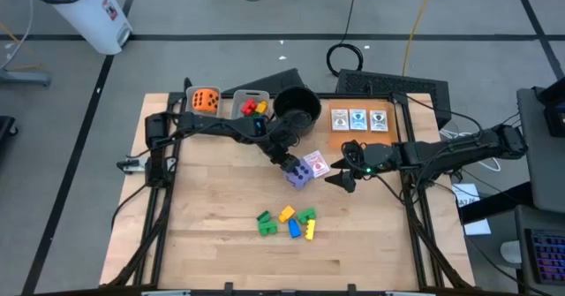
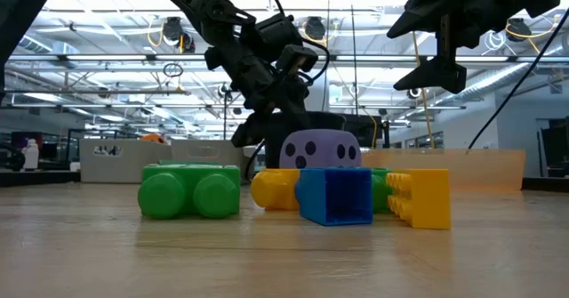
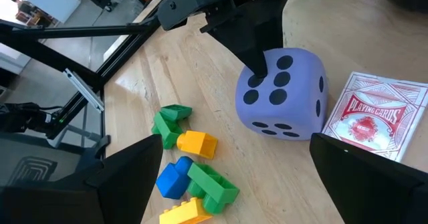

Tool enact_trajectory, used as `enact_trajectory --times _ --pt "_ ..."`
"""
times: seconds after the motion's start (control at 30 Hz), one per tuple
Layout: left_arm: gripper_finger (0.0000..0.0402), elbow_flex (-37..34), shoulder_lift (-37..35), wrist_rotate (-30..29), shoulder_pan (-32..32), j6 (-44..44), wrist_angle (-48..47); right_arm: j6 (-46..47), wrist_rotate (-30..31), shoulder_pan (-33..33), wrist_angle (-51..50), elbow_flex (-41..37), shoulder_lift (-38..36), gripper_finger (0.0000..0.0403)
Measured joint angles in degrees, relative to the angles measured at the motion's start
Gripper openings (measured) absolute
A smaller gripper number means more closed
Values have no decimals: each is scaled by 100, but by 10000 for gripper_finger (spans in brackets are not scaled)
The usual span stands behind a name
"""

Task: Pick & Place Toys
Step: Put the purple die into the left gray bin

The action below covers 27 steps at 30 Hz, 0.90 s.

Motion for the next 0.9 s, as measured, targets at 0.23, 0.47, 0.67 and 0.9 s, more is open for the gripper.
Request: enact_trajectory --times 0.23,0.47,0.67,0.9 --pt "137 -9 -412 -400 69 335 -475 1 2 0 7 1 0 375" --pt "102 -7 -601 -357 210 468 -860 1 9 0 4 1 0 375" --pt "91 2 -604 -353 153 548 -906 2 9 0 16 0 0 375" --pt "91 4 -611 -457 133 663 -1030 2 9 0 18 2 0 375"
